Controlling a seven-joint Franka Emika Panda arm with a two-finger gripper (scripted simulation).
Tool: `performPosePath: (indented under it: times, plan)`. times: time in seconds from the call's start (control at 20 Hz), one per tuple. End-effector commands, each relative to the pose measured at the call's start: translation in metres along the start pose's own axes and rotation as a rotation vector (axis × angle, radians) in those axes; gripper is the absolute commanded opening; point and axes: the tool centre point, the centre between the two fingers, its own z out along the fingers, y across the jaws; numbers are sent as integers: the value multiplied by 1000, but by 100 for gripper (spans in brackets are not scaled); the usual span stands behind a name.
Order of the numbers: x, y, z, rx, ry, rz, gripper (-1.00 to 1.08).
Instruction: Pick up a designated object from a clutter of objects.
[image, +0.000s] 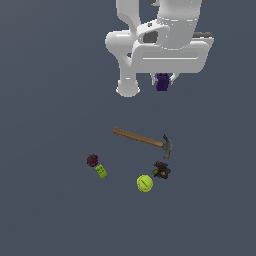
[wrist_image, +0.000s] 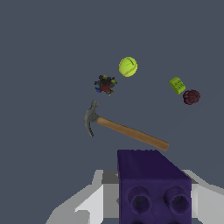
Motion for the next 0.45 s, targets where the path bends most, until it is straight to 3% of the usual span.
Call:
performPosePath:
  times: [0.0,0.4]
  plan:
    - [-2,-5,-6,0,-1,1,-100]
    - [0,-5,-5,1,-1,1,-100]
